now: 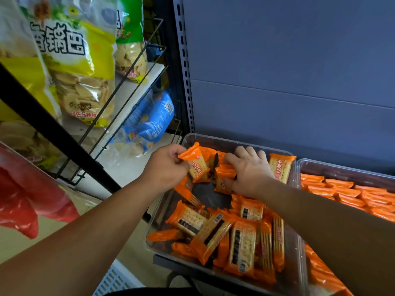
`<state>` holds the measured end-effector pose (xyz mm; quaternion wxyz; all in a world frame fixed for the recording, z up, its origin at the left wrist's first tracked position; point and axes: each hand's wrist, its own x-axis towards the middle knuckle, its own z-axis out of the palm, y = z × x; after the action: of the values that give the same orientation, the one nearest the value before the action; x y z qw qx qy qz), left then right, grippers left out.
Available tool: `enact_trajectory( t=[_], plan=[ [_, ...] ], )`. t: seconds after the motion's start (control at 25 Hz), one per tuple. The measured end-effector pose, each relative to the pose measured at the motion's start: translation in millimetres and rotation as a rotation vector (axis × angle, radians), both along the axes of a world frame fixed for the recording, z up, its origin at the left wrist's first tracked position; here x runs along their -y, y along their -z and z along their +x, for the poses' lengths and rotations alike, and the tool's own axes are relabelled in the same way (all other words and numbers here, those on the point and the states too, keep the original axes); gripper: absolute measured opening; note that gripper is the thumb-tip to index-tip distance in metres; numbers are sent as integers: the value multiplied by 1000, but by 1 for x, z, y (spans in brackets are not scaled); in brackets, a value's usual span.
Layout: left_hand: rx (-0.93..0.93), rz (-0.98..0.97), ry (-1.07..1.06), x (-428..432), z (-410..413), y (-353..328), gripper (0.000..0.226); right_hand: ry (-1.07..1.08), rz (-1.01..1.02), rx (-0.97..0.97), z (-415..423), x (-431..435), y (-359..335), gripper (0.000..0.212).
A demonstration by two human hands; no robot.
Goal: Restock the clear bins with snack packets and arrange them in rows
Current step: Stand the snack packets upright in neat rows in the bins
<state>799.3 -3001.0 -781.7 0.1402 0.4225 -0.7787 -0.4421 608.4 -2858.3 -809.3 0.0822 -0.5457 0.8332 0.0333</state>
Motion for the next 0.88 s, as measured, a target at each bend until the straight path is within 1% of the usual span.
enact_trajectory(
  t=[0.08,0.2,0.28,0.36,0.44,0.52,0.56,0.64,0.72,0.88],
  plan=[
    [25,-18,48,-2,-2,-1,14,-7,-7,-28,3,-1,0,62],
    [112,-77,117,-4,-3,-2,20,-17,23,-59,5,-2,-1,65],
    [147,-91,171,-3,-4,-2,22,-5,28,-63,5,-1,-2,68],
    [223,-106,270,-4,-6,-1,23,-8,17,-29,2,-1,-5,69],
    [288,-104,363,-8,-11,2,26,4,-59,114,-6,-7,-12,62],
    [318,-89,430,-14,-21,10,27,27,-190,268,-15,-21,-18,47],
    [330,-87,450,-17,-27,16,28,40,-255,305,-19,-28,-19,39],
    [334,-100,460,-25,-39,26,30,78,-343,333,-25,-40,-19,26],
    [326,-158,431,-29,-47,35,27,89,-385,348,-27,-48,-18,20],
    [443,-370,425,-37,-54,34,19,11,-390,331,-24,-51,-16,19]
  ],
)
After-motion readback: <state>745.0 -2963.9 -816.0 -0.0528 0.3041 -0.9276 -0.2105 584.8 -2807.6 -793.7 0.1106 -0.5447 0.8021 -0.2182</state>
